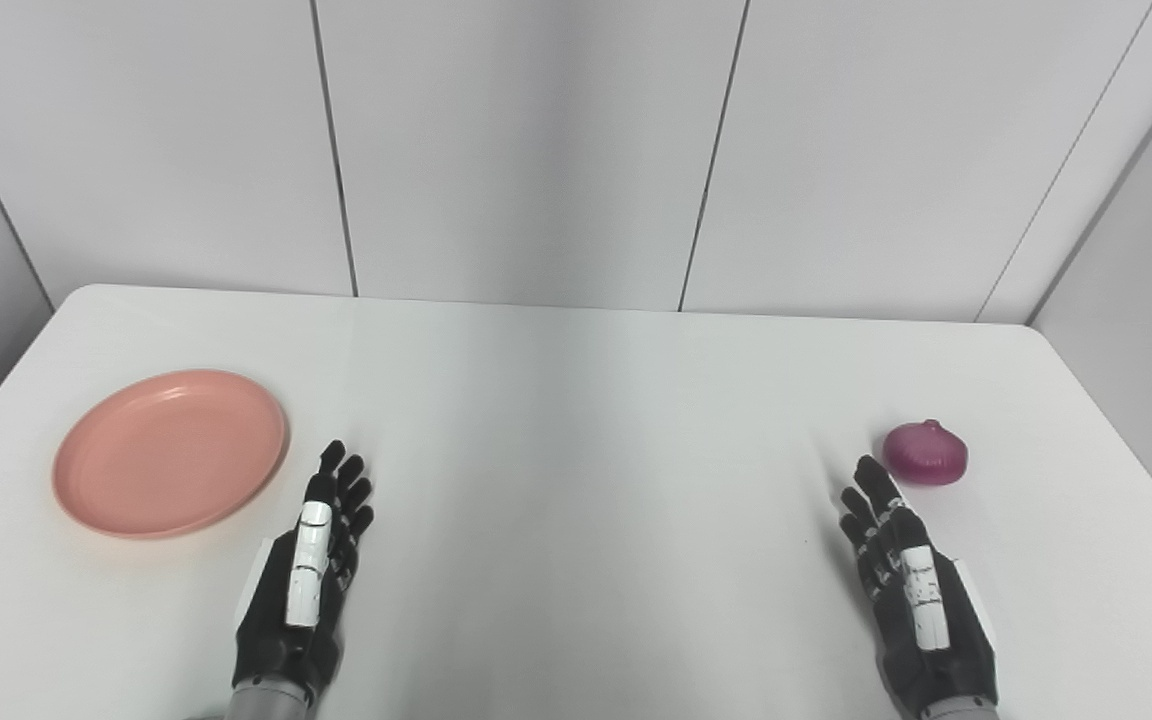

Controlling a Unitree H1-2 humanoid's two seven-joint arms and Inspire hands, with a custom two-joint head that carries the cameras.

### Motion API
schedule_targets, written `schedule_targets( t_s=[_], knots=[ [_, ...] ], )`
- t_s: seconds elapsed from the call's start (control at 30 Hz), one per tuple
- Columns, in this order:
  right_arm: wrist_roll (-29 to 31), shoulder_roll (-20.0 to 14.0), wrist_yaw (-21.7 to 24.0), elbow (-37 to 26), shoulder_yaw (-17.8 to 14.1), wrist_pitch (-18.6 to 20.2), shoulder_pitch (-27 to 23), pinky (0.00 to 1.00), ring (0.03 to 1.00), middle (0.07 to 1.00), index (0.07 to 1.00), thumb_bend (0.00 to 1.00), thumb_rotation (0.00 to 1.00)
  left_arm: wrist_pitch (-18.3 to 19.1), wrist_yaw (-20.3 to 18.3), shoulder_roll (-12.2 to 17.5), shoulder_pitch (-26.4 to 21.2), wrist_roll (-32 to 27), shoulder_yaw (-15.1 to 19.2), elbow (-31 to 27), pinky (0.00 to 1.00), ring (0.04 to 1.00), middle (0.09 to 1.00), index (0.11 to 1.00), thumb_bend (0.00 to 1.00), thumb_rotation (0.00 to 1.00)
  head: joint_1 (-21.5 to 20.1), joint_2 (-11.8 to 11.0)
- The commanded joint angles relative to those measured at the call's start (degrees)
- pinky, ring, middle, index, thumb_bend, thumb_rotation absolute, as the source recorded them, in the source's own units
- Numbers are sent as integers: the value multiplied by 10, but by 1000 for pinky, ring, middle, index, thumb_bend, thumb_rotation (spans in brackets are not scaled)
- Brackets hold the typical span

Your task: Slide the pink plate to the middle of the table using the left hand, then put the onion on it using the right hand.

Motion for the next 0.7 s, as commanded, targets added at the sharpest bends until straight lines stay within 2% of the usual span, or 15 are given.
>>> schedule_targets(
  t_s=[0.0,0.67],
  knots=[
    [6,4,3,15,4,33,16,1000,984,981,946,886,824,-7,0,-4,40,4,1,-9,1000,1000,1000,1000,672,990,0,1],
    [7,5,1,13,5,33,15,1000,980,978,937,900,816,-5,0,-3,39,4,1,-10,1000,1000,1000,1000,665,980,-1,1]
  ],
)
